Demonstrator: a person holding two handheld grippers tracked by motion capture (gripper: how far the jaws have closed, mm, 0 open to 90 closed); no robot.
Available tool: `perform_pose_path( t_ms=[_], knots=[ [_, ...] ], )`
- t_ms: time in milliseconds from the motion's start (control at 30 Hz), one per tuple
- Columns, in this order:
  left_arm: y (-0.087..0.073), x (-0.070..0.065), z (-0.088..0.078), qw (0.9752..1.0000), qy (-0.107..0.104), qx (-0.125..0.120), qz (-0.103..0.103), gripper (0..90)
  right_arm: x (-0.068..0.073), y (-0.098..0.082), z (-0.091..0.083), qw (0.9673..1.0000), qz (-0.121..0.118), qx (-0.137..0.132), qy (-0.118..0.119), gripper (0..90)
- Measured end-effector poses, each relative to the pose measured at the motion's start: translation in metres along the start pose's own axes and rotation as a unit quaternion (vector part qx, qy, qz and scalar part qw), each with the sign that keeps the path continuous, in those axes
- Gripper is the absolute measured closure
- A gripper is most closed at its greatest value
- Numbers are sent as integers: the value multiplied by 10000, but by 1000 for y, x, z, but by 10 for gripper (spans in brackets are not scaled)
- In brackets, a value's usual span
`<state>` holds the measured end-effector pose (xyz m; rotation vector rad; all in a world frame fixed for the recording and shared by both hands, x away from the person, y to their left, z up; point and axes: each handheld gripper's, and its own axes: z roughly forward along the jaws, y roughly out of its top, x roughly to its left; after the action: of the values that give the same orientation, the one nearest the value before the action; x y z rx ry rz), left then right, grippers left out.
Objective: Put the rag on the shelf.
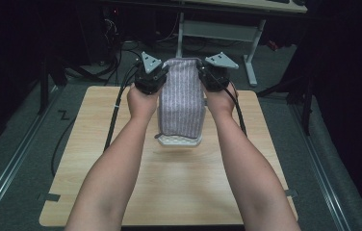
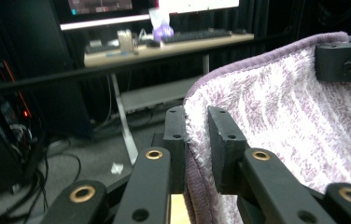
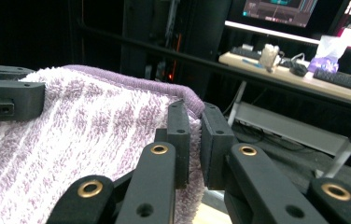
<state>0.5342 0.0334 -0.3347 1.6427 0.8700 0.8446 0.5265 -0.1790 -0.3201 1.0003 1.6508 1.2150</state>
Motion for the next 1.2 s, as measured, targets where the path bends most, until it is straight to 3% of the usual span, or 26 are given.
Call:
perform_pose_path(
  t_ms=[67,167,233,267,300,367,800,1200],
  knots=[
    [-3,1,3,10000,-6,84,31,778,0,-2,3,9999,-51,87,-11,842],
    [-10,0,9,9997,13,253,-52,770,-2,-9,10,9994,127,289,119,836],
    [-15,-1,12,9990,-83,348,-281,658,-4,-15,12,9988,271,382,109,753],
    [-15,-1,12,9990,-83,348,-281,601,-4,-15,12,9988,271,382,109,753],
    [-15,0,13,9988,-124,342,-329,560,-4,-17,13,9983,341,420,203,675],
    [-14,-1,12,9987,-159,296,-377,534,-3,-16,12,9982,310,449,242,676],
    [-19,-2,10,9968,-341,485,-544,549,-3,-30,6,9973,306,580,317,690],
    [-18,-8,-12,9971,-407,355,-543,547,-10,-34,-18,9972,380,502,414,685]
  ],
)
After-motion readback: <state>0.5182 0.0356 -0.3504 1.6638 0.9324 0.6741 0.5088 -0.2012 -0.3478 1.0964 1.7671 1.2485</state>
